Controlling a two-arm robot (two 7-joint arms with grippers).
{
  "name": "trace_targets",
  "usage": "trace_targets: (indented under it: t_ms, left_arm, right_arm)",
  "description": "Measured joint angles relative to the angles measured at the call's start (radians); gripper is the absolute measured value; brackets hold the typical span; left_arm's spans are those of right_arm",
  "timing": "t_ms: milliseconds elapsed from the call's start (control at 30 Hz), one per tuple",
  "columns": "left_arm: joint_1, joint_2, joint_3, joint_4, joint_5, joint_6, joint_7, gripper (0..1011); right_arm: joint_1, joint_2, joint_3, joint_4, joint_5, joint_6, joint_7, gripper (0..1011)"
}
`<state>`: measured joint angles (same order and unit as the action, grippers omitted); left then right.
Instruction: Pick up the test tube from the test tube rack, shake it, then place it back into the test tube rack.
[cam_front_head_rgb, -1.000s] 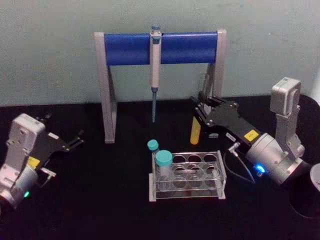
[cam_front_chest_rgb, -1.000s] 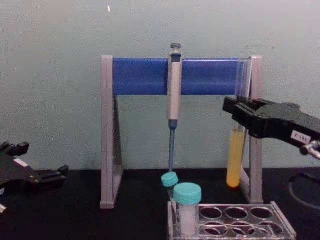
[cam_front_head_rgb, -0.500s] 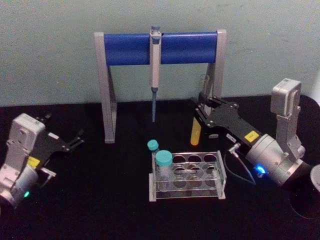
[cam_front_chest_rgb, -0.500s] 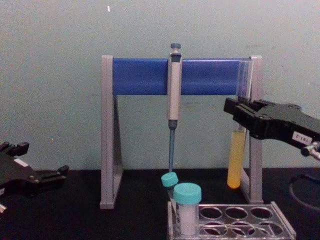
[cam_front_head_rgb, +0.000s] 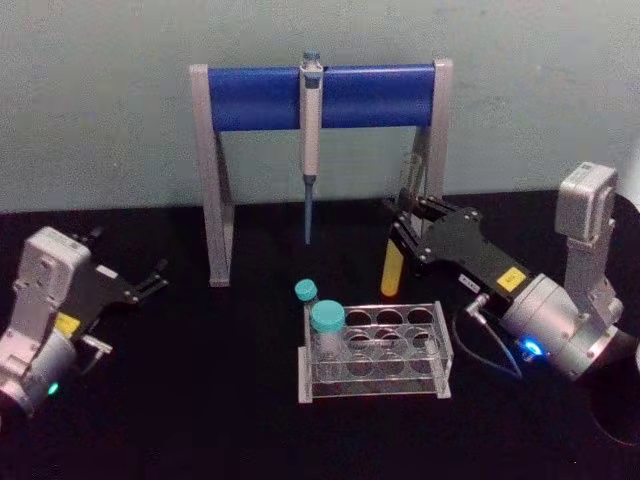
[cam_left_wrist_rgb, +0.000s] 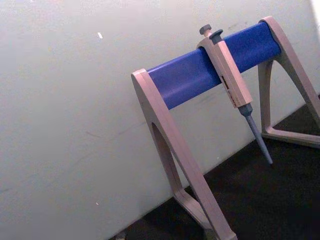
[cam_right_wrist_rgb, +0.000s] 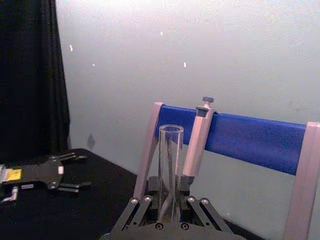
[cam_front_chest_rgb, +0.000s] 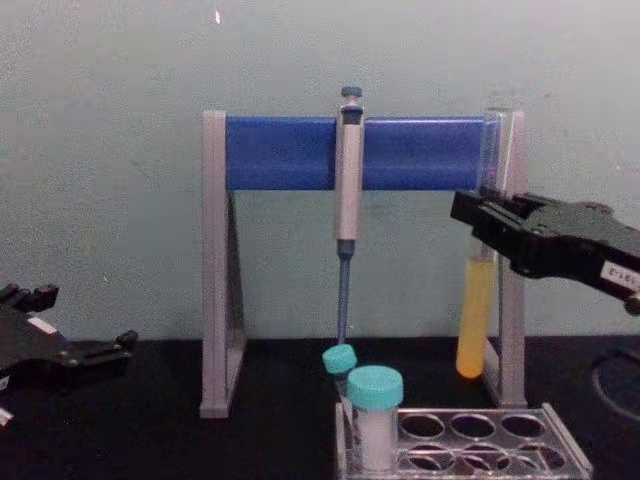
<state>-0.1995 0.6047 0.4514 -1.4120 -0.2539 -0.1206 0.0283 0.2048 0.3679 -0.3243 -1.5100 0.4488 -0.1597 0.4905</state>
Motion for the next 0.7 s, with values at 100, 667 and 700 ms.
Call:
trace_targets:
  t_ms: [100,667,700]
  left_arm:
    - [0.0,0.0,0.0,0.0,0.0,0.0,0.0,1010]
    - [0.0,0.0,0.0,0.0,0.0,0.0,0.0,1010]
    - [0.0,0.0,0.0,0.0,0.0,0.0,0.0,1010]
  right_arm:
    - [-0.01,0.009,0.0,-0.011,0.007,-0.001,0.008,229]
    - [-0.052,0.03,-0.006,-0.018,0.023,0.002,0.005,229]
    - [-0.052,0.03,-0.007,-0.016,0.022,0.002,0.005,229]
